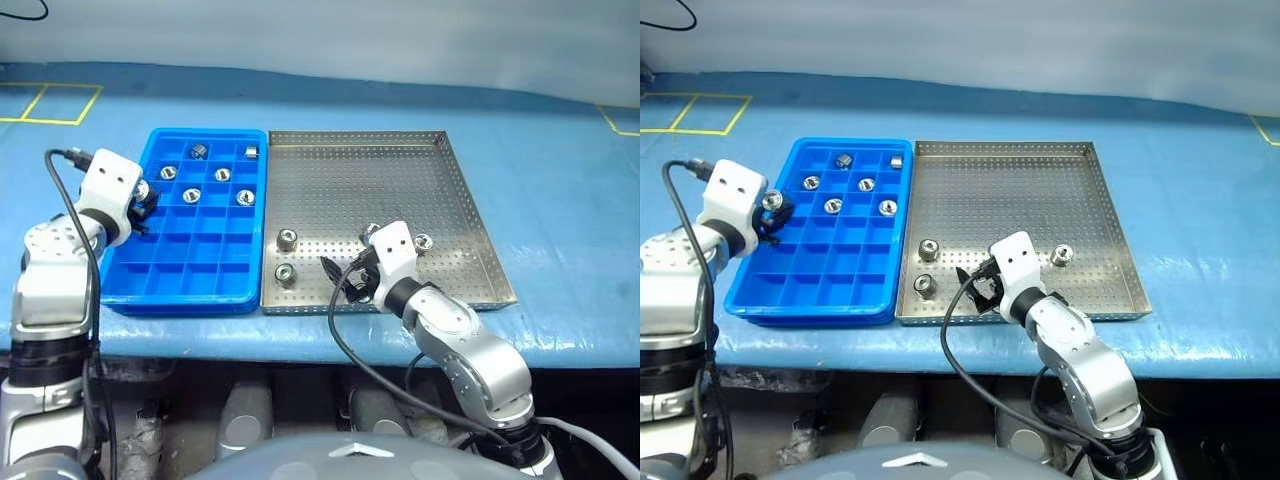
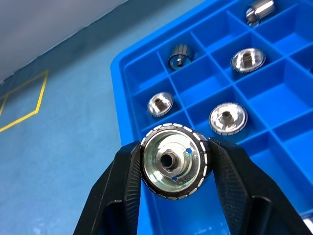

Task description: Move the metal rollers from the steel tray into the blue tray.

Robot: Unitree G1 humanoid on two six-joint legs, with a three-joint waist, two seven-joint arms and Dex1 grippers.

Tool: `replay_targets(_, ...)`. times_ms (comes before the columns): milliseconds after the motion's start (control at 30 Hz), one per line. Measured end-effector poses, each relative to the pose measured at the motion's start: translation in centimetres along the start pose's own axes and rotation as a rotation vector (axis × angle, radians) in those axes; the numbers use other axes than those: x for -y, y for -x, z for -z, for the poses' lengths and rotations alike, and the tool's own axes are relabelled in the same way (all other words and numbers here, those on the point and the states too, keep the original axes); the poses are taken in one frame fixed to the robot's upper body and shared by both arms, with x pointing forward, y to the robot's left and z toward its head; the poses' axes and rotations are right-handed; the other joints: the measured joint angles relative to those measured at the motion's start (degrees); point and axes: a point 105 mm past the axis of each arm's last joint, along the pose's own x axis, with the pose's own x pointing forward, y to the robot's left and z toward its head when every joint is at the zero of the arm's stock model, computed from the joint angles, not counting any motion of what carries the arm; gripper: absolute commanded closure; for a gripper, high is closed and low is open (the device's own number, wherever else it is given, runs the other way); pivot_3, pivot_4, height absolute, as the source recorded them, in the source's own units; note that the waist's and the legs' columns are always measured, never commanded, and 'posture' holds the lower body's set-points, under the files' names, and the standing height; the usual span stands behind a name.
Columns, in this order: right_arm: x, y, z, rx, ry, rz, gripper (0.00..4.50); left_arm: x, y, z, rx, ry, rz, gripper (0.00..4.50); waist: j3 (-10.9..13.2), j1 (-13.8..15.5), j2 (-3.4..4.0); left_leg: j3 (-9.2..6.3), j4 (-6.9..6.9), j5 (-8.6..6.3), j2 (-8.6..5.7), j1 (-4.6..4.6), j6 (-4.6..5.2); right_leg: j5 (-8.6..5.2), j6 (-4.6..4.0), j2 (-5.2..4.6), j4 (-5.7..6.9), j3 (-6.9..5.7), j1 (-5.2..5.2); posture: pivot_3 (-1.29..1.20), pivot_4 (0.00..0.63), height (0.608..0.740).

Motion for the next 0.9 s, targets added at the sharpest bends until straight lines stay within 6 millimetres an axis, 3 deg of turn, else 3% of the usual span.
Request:
replay_targets(333,-0.1,0.0,0.5,-0.004,0.004,0.010,0.00,1.2,-0.7,1.4,-0.056,-0.022,-0.052,2.63,-0.01,0.23,-0.02,0.01,-0.02,0.01,0.01,0.00,-0.01,0.05,-0.07,0.01,-0.01,0.00,-0.01,0.10,0.150,0.740)
replay_targets(367,-0.1,0.0,0.5,-0.003,0.004,0.011,0.00,1.5,-0.8,1.8,-0.073,-0.024,-0.045,2.07,-0.01,0.10,-0.02,0.00,-0.01,0.01,0.01,0.00,-0.01,0.04,-0.06,0.02,0.00,0.00,-0.01,0.09,0.150,0.740)
replay_targets(567,0.3,0.4,0.8,-0.007,-0.005,0.044,0.00,1.2,-0.9,2.1,-0.120,-0.034,-0.052,0.30,-0.03,-0.29,0.01,0.02,-0.01,0.01,0.01,0.04,-0.02,0.02,-0.08,0.00,0.00,0.00,0.01,0.05,0.150,0.740)
replay_targets(600,0.5,0.6,0.7,-0.001,-0.006,0.056,0.00,1.2,-0.9,1.9,-0.117,-0.029,-0.051,0.03,-0.04,-0.26,0.03,0.02,0.00,0.02,-0.01,0.03,-0.03,0.01,-0.08,-0.02,0.00,0.00,0.02,0.05,0.150,0.740)
replay_targets(633,0.6,0.7,0.6,0.003,-0.005,0.062,0.00,1.5,-1.0,1.7,-0.113,-0.020,-0.037,0.03,-0.04,-0.23,0.02,0.01,0.01,0.03,-0.02,0.02,-0.05,0.01,-0.09,-0.03,-0.01,0.00,0.03,0.04,0.150,0.740)
replay_targets(700,1.1,1.1,0.5,0.008,-0.003,0.079,0.00,3.1,-1.5,0.2,-0.057,0.039,0.044,0.03,-0.04,-0.07,0.00,0.00,0.10,0.06,-0.05,-0.04,-0.11,0.01,-0.10,-0.06,-0.05,-0.02,0.02,0.02,0.150,0.740)
replay_targets(900,2.3,2.4,0.4,0.017,0.013,0.133,0.00,9.7,-0.6,-9.7,0.303,0.057,0.499,0.03,-0.05,-1.54,-0.02,0.06,0.19,0.08,-0.09,-0.05,-0.13,0.06,-0.08,-0.08,-0.07,0.10,0.07,-0.02,0.150,0.740)
